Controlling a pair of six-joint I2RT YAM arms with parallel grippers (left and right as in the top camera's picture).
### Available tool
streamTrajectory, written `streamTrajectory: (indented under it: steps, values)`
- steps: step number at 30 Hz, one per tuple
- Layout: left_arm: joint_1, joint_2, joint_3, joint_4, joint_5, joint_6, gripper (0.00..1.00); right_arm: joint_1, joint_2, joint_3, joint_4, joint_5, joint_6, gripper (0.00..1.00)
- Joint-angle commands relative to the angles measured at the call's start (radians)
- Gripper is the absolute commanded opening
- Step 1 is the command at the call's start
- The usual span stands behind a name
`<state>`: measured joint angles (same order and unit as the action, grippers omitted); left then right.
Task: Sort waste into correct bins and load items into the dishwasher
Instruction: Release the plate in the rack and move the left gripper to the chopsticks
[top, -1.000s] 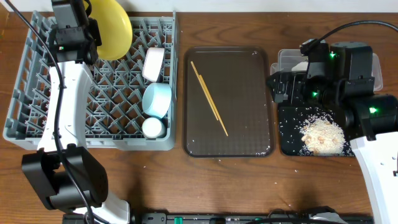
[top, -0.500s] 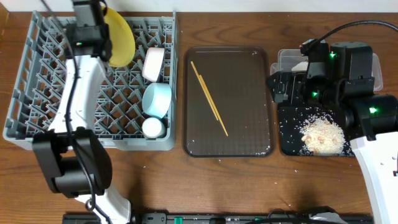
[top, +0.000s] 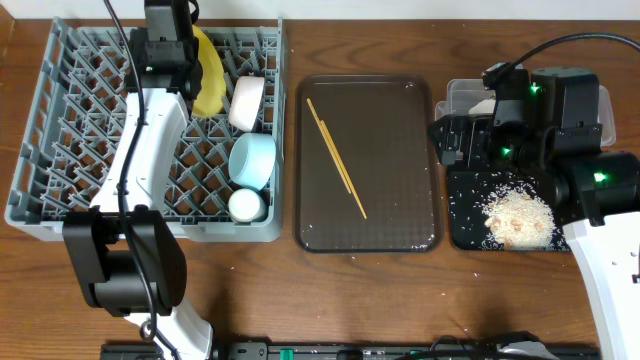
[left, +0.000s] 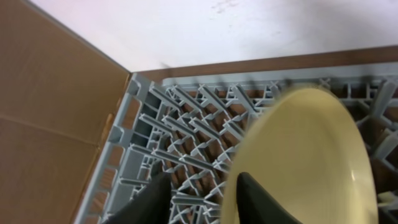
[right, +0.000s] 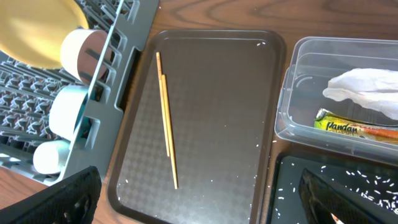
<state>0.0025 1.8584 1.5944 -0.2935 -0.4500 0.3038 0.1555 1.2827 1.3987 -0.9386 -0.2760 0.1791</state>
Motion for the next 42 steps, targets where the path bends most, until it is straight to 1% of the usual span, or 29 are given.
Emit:
streamTrajectory:
  steps: [1,2,4,6,8,13,14,18,22,25,29,30,32,35,40,42]
  values:
    - [-0.003,0.005,0.026,-0.013,-0.014,-0.028,0.43,-0.001,0.000,0.006,0.000,0.003,0.010,0.99]
    - [-0.003,0.005,0.026,-0.017,-0.014,-0.040,0.46,-0.001,0.000,0.006,0.000,0.003,0.010,0.99]
    - [-0.003,0.005,0.026,-0.023,-0.014,-0.069,0.47,-0.001,0.000,0.006,0.000,0.003,0.010,0.99]
    - [-0.003,0.005,0.026,-0.027,-0.014,-0.102,0.53,-0.001,0.000,0.006,0.000,0.003,0.010,0.99]
    - [-0.003,0.005,0.026,-0.032,-0.007,-0.121,0.56,-0.001,0.000,0.006,0.000,0.003,0.010,0.99]
    - [-0.003,-0.016,0.026,-0.042,-0.007,-0.176,0.73,-0.001,0.000,0.006,0.000,0.003,0.010,0.99]
    - [-0.003,-0.028,0.026,-0.042,-0.006,-0.193,0.78,-0.001,0.000,0.006,0.000,0.003,0.010,0.99]
    - [-0.010,-0.108,0.026,-0.056,0.002,-0.256,0.84,-0.001,0.000,0.006,0.000,0.003,0.010,0.99]
    - [-0.029,-0.211,0.026,-0.113,0.115,-0.267,0.86,-0.001,0.000,0.006,0.000,0.003,0.010,0.99]
    - [-0.053,-0.284,0.026,-0.171,0.187,-0.330,0.86,-0.001,0.000,0.006,0.000,0.003,0.010,0.99]
    - [-0.097,-0.331,0.026,-0.261,0.433,-0.410,0.86,-0.001,0.000,0.006,0.000,0.003,0.010,0.99]
    - [-0.111,-0.330,0.026,-0.285,0.471,-0.444,0.86,-0.001,0.000,0.006,0.000,0.003,0.010,0.99]
    - [-0.152,-0.309,0.024,-0.347,0.480,-0.597,0.86,-0.001,0.000,0.006,0.000,0.003,0.010,0.99]
    - [-0.235,-0.246,0.014,-0.396,0.480,-0.722,0.86,-0.001,0.000,0.006,0.000,0.003,0.010,0.99]
    - [-0.360,-0.103,0.012,-0.406,0.480,-0.785,0.87,-0.001,0.000,0.006,0.000,0.003,0.010,0.99]
    - [-0.399,-0.042,0.012,-0.405,0.480,-0.832,0.87,-0.001,0.000,0.006,0.000,0.003,0.010,0.99]
